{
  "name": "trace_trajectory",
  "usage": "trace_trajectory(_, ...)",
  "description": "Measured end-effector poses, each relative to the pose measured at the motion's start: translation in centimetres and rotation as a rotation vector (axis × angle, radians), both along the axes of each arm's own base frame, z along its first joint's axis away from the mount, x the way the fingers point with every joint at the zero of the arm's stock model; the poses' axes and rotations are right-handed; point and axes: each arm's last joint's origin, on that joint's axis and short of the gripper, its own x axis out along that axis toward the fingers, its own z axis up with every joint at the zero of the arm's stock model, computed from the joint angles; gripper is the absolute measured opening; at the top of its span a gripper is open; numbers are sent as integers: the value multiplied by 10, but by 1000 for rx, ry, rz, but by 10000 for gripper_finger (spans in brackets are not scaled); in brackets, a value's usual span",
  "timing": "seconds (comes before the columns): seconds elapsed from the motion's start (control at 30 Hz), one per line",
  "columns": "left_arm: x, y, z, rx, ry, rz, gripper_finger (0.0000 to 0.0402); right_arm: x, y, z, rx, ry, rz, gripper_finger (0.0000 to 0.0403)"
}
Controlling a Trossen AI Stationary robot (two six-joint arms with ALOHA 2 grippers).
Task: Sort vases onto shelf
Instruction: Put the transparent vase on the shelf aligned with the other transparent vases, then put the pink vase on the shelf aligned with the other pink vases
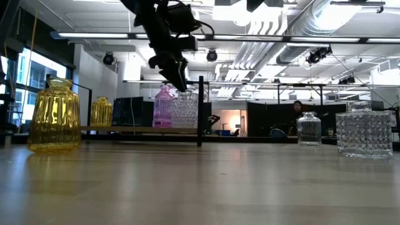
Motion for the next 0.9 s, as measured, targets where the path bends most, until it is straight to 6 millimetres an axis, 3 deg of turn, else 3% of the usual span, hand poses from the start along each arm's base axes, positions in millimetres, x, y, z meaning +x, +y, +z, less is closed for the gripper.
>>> trace_trajectory(0.27,-6,-4,13,18,-34,9,118,1,0,0,3,-11,0,0)
trace_trajectory(0.43,-20,-15,42,5,-132,70,118,2,1,0,6,-21,0,0)
trace_trajectory(0.7,-81,-45,118,-99,-425,141,118,3,1,1,-3,-30,4,0)
trace_trajectory(0.9,-135,-66,149,-130,-508,182,118,8,0,2,-4,-25,70,5)
